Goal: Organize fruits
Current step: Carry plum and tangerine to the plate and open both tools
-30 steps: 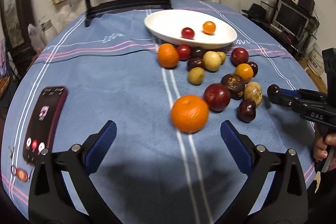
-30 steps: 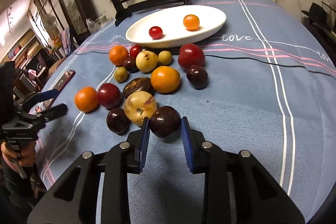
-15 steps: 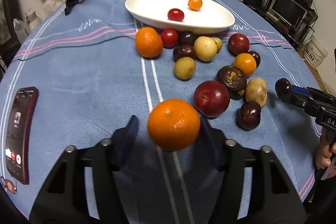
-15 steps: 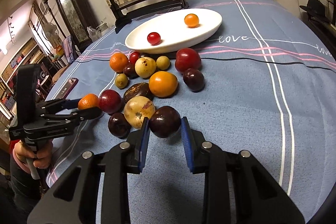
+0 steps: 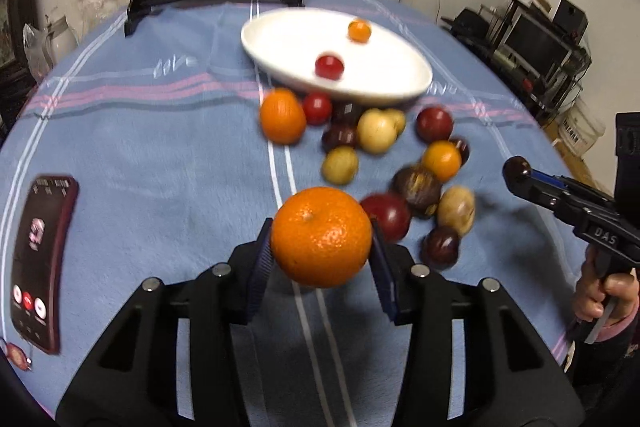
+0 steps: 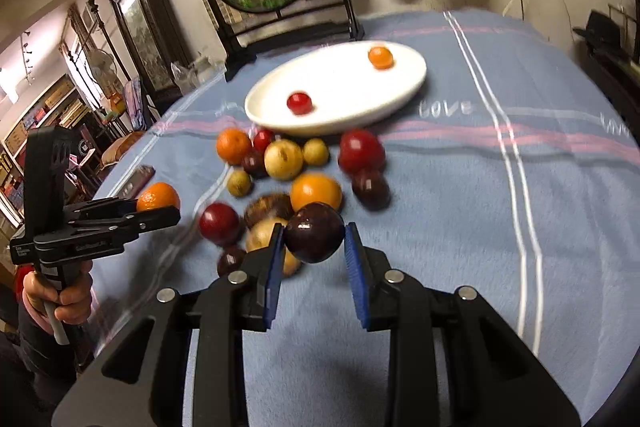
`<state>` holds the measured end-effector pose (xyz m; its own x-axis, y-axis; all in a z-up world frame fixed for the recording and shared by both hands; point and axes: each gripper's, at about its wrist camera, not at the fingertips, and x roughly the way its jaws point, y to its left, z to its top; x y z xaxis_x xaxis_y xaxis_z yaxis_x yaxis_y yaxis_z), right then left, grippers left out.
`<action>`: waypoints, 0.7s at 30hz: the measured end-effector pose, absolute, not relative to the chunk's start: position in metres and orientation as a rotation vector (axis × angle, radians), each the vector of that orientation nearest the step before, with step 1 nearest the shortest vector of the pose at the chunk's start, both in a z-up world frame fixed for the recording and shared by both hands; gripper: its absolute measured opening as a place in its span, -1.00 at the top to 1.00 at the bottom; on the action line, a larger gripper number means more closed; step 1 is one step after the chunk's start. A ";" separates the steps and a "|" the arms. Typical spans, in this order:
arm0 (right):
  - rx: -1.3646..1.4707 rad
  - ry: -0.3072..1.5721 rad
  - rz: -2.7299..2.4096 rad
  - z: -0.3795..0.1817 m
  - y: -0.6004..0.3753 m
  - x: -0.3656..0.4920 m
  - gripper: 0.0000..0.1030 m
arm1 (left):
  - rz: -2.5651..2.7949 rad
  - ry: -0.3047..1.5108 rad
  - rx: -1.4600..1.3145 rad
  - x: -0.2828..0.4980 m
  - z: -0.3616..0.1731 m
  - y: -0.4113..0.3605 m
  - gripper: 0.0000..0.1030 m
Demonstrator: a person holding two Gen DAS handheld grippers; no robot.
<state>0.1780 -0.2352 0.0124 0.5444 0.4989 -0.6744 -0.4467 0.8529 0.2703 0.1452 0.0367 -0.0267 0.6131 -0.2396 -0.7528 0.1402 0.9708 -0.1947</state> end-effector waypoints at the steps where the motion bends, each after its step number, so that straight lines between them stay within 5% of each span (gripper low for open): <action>1: 0.058 0.803 0.561 0.019 -0.233 0.182 0.41 | -0.227 0.873 -0.125 0.148 -0.020 0.037 0.11; 13: 0.097 0.724 0.540 0.058 -0.212 0.285 0.41 | -0.208 0.777 -0.077 0.257 0.041 0.018 0.11; 21: 0.030 0.858 0.472 0.019 -0.188 0.366 0.42 | -0.135 0.894 -0.044 0.355 0.007 0.008 0.11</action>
